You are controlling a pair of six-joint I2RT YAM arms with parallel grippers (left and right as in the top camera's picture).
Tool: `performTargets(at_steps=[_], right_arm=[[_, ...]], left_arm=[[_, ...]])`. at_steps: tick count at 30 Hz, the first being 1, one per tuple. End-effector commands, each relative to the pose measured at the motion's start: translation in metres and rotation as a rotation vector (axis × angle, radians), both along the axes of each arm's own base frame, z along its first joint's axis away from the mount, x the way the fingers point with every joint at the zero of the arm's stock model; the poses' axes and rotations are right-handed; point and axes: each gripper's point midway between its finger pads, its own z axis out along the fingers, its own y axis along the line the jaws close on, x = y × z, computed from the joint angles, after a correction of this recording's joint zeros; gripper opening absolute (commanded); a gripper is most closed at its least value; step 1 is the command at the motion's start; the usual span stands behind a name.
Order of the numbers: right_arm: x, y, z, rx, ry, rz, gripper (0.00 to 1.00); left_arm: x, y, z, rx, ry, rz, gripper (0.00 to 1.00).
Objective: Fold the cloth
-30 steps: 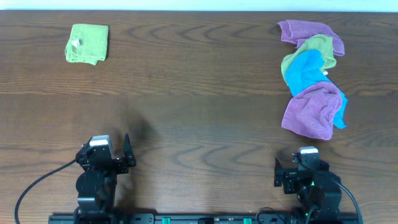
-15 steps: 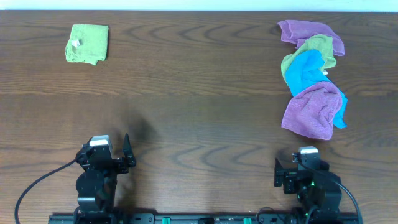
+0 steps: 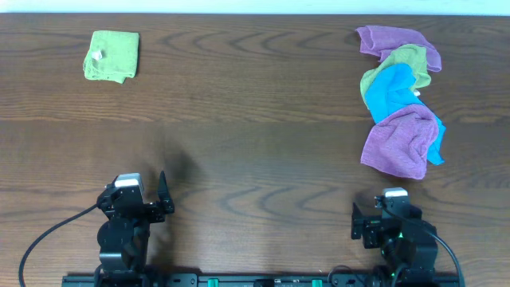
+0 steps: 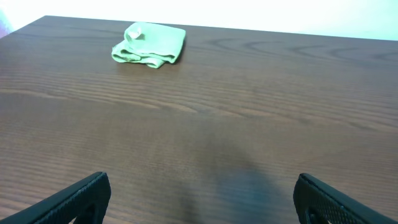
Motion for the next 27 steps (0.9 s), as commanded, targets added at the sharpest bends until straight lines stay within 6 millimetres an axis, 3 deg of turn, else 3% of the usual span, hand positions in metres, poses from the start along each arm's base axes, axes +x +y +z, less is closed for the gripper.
performTargets(at_steps=[1, 15, 17, 21, 27], right_arm=[[0.000, 0.001, -0.004, 0.014, 0.004, -0.003, 0.99], [0.003, 0.002, 0.000, 0.018, -0.019, 0.002, 0.99], [0.018, 0.002, 0.023, 0.092, -0.126, -0.046, 0.99], [0.038, -0.013, 0.067, 0.524, -0.332, -0.367, 0.99], [0.035, -0.064, 0.100, 0.603, -0.574, -0.678, 0.99]], left_arm=[[0.000, 0.001, -0.010, 0.008, 0.021, 0.003, 0.95], [0.000, 0.001, -0.010, 0.008, 0.021, 0.003, 0.95], [0.000, 0.001, -0.010, 0.008, 0.021, 0.003, 0.95], [0.000, 0.001, -0.010, 0.008, 0.021, 0.003, 0.95], [0.000, 0.001, -0.010, 0.008, 0.021, 0.003, 0.96]])
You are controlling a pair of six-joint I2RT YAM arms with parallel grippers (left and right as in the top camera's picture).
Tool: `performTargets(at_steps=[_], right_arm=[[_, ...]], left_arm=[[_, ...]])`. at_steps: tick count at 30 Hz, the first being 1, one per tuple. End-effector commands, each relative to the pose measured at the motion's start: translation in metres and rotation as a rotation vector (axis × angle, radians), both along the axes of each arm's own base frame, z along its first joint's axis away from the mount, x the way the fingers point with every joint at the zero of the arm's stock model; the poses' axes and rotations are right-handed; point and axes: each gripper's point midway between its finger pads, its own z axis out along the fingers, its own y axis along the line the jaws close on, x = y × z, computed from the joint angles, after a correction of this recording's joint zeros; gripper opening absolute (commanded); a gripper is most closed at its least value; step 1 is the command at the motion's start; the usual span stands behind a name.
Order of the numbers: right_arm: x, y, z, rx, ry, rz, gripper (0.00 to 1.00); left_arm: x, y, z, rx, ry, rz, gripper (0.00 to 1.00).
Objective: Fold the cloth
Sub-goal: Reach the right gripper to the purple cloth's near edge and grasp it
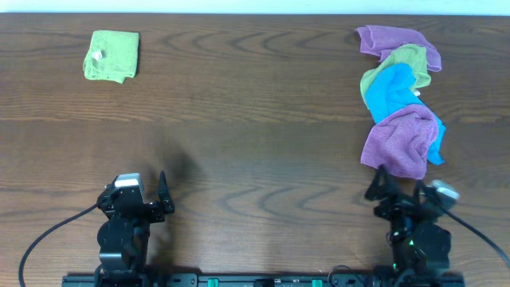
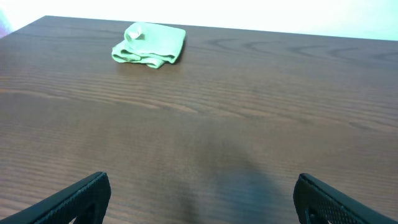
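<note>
A heap of crumpled cloths lies at the right. It has a purple cloth (image 1: 401, 142) nearest me, a blue one (image 1: 392, 89), a green one (image 1: 405, 60) and another purple one (image 1: 392, 38) at the far end. My right gripper (image 1: 399, 185) is just short of the near purple cloth, fingers spread open and holding nothing. My left gripper (image 1: 143, 191) (image 2: 202, 196) stays low at the near left, open wide over bare wood. A folded green cloth (image 1: 111, 56) (image 2: 149, 45) sits at the far left.
The dark wooden table (image 1: 255, 119) runs to a white far edge. Both arm bases stand on a rail along the near edge. Bare wood separates the folded green cloth from the heap.
My right arm has swung forward and slightly right, so its open gripper now points at the near purple cloth. The left arm and all cloths are unchanged.
</note>
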Motion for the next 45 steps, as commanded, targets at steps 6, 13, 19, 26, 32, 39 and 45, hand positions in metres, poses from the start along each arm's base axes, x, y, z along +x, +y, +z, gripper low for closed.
performTargets(at_steps=[6, 13, 19, 26, 32, 39, 45], right_arm=[[-0.015, -0.045, -0.013, 0.242, -0.031, -0.336, 0.99], [-0.014, -0.060, -0.055, 0.304, 0.150, -0.447, 0.99], [0.012, -0.069, -0.077, 0.365, 0.227, -0.436, 0.99], [0.044, -0.082, -0.099, 0.440, 0.235, -0.406, 0.89], [0.073, -0.085, -0.102, 0.454, 0.241, -0.334, 0.01], [0.139, -0.082, -0.025, 0.340, 0.169, -0.112, 0.01], [0.160, -0.076, 0.025, 0.246, 0.181, 0.010, 0.01]], left_arm=[[0.000, 0.001, -0.010, 0.008, 0.021, 0.003, 0.95], [0.000, 0.001, -0.010, 0.008, 0.021, 0.003, 0.95], [0.000, 0.001, -0.010, 0.008, 0.021, 0.003, 0.95], [0.000, 0.001, -0.010, 0.008, 0.021, 0.003, 0.95], [0.000, 0.001, -0.010, 0.008, 0.021, 0.003, 0.95], [0.000, 0.001, -0.010, 0.008, 0.021, 0.003, 0.95], [0.000, 0.001, -0.010, 0.008, 0.021, 0.003, 0.95]])
